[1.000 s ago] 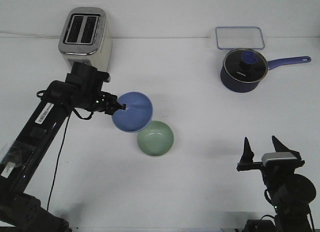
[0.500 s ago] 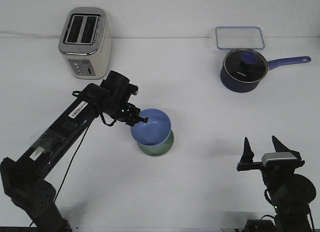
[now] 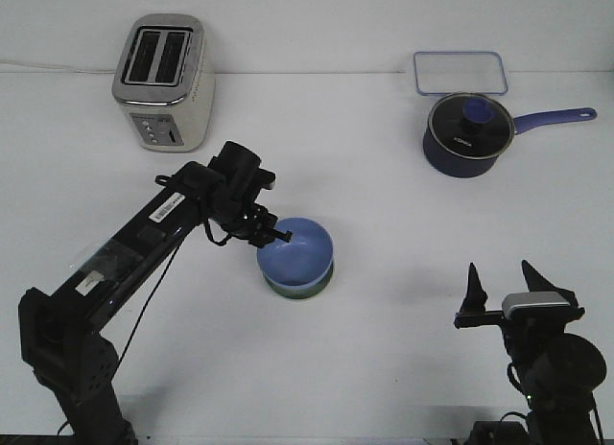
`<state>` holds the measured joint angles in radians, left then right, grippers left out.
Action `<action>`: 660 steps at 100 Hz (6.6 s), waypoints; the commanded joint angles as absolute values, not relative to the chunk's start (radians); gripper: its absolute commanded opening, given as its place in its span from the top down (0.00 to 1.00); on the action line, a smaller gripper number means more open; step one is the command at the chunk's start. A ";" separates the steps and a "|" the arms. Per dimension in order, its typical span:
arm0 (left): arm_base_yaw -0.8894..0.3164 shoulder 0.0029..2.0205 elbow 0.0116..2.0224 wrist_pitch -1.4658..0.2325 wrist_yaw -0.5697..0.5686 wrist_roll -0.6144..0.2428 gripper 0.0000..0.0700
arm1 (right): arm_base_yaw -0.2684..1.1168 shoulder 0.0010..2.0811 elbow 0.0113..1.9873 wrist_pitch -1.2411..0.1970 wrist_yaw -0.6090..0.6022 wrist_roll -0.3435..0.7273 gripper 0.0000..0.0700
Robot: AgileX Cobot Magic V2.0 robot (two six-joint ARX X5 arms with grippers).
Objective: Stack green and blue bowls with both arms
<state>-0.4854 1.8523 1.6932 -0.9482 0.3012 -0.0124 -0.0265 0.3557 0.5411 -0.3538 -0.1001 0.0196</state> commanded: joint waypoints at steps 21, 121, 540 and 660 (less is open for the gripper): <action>-0.496 1.877 1.710 -0.945 0.303 0.010 0.99 | -0.026 0.354 0.543 -0.344 -0.097 0.022 0.18; -0.462 1.871 1.809 -1.020 0.303 0.078 0.57 | -0.026 0.354 0.543 -0.344 -0.097 0.022 0.18; -0.133 0.072 0.107 0.178 0.014 -0.072 0.99 | -0.026 0.354 0.543 -0.344 -0.104 0.026 1.00; -0.035 0.003 0.014 0.233 0.015 -0.096 0.99 | -0.026 0.354 0.543 -0.341 -0.104 0.026 1.00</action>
<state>-0.0364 0.0044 0.0334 0.2226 0.0162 -0.0929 -0.0265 0.3557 0.5411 -0.3534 -0.1024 0.0223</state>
